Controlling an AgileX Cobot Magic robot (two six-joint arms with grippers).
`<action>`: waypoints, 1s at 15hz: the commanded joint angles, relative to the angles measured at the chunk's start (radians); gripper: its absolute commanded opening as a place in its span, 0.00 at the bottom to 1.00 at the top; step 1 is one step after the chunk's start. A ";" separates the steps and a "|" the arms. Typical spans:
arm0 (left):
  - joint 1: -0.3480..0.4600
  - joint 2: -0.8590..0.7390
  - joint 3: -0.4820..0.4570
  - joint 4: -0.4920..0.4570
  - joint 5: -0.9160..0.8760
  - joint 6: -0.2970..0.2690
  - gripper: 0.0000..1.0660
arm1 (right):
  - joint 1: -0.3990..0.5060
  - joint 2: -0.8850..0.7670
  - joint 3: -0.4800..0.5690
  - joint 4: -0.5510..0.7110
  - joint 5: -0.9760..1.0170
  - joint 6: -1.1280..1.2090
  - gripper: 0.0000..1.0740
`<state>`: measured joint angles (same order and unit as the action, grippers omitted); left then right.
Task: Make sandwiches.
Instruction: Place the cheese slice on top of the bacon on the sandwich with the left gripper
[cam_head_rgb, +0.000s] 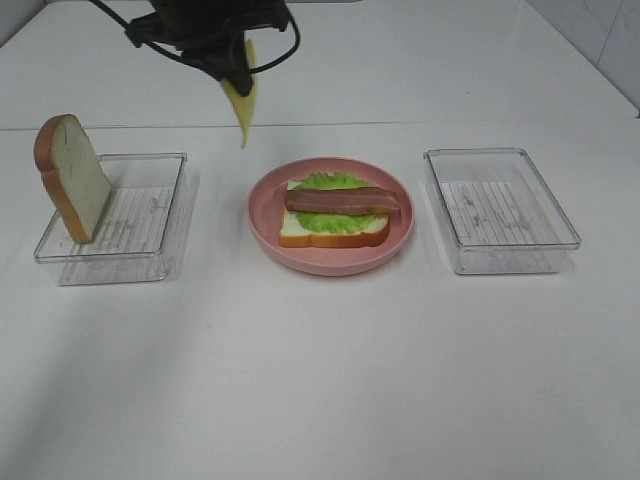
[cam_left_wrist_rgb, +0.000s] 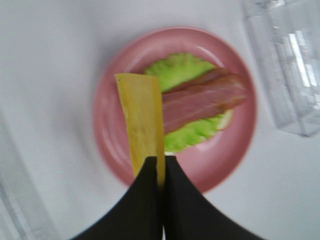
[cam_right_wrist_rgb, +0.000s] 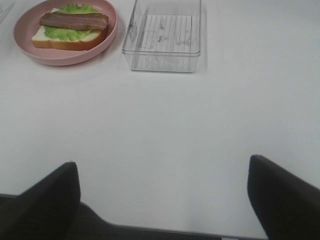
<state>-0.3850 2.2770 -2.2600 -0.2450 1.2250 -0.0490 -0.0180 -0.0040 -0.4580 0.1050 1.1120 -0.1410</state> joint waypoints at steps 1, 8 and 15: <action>-0.028 0.024 -0.001 -0.195 0.042 0.096 0.00 | -0.005 -0.029 0.002 0.000 -0.006 -0.006 0.82; -0.099 0.182 -0.001 -0.445 -0.156 0.237 0.00 | -0.005 -0.029 0.002 0.000 -0.006 -0.006 0.82; -0.124 0.239 -0.001 -0.480 -0.245 0.268 0.00 | -0.005 -0.029 0.002 0.001 -0.006 -0.006 0.82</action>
<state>-0.5050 2.5150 -2.2600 -0.7110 0.9870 0.2110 -0.0180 -0.0040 -0.4580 0.1050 1.1120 -0.1410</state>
